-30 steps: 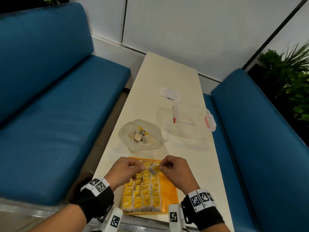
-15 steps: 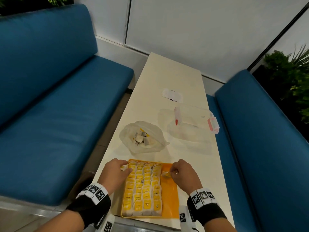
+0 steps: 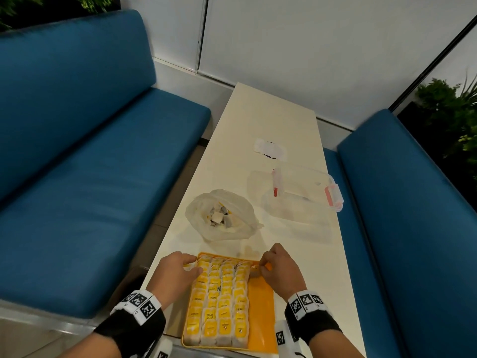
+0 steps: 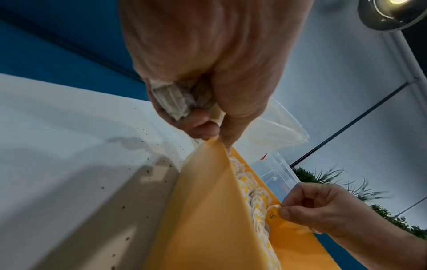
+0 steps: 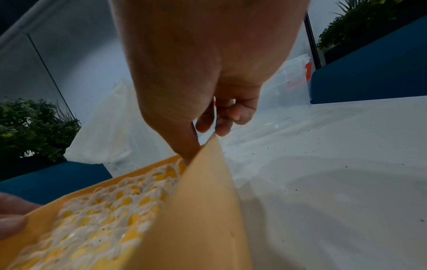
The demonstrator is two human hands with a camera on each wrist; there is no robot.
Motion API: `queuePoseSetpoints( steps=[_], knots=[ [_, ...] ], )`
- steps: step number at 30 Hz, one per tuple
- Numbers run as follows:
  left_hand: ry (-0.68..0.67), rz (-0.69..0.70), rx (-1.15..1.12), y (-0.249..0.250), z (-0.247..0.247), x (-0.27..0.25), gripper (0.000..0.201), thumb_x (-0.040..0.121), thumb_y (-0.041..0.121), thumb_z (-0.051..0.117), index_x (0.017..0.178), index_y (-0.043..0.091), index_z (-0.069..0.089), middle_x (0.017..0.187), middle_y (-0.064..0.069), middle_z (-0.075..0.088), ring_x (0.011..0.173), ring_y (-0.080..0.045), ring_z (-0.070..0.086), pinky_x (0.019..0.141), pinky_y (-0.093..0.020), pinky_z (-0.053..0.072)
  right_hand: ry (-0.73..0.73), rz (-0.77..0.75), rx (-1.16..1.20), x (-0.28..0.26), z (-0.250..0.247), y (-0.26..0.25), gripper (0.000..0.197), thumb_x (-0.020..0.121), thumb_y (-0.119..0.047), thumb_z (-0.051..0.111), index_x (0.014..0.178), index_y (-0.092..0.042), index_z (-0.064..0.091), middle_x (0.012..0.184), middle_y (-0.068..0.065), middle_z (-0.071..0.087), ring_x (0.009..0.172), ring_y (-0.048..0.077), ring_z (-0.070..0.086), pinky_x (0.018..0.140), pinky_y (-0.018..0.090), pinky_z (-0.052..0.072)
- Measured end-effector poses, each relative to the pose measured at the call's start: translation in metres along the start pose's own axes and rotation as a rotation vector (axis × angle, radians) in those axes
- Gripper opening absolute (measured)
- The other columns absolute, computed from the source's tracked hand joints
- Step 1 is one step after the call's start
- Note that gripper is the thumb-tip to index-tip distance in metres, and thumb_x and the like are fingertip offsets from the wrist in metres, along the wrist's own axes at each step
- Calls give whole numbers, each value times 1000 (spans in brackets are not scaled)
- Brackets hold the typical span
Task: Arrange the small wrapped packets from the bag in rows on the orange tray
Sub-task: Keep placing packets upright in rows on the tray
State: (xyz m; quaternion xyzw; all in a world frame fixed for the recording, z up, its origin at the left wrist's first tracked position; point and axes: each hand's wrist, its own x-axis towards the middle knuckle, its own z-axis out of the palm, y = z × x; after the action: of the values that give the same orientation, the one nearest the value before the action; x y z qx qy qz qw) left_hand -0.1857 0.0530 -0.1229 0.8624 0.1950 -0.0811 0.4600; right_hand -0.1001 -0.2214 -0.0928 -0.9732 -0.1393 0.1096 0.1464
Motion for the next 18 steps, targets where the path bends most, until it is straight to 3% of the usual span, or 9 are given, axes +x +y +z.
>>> queuePoseSetpoints(
  steps=[10, 18],
  knots=[
    [-20, -6, 22, 3, -1, -3, 42, 90, 36, 74, 128, 18, 69, 125, 3, 66, 113, -13, 62, 93, -22, 45, 37, -24, -9, 0, 12, 5, 21, 86, -37, 70, 84, -17, 63, 94, -9, 39, 71, 14, 53, 58, 12, 34],
    [-44, 0, 22, 0, -1, -3, 44, 90, 38, 74, 129, 20, 68, 126, 4, 66, 109, -10, 61, 93, -22, 46, 87, -18, 20, 2, 18, 6, 12, 88, -20, 63, 87, -15, 53, 95, -5, 40, 69, 23, 55, 62, 34, 49]
  ],
)
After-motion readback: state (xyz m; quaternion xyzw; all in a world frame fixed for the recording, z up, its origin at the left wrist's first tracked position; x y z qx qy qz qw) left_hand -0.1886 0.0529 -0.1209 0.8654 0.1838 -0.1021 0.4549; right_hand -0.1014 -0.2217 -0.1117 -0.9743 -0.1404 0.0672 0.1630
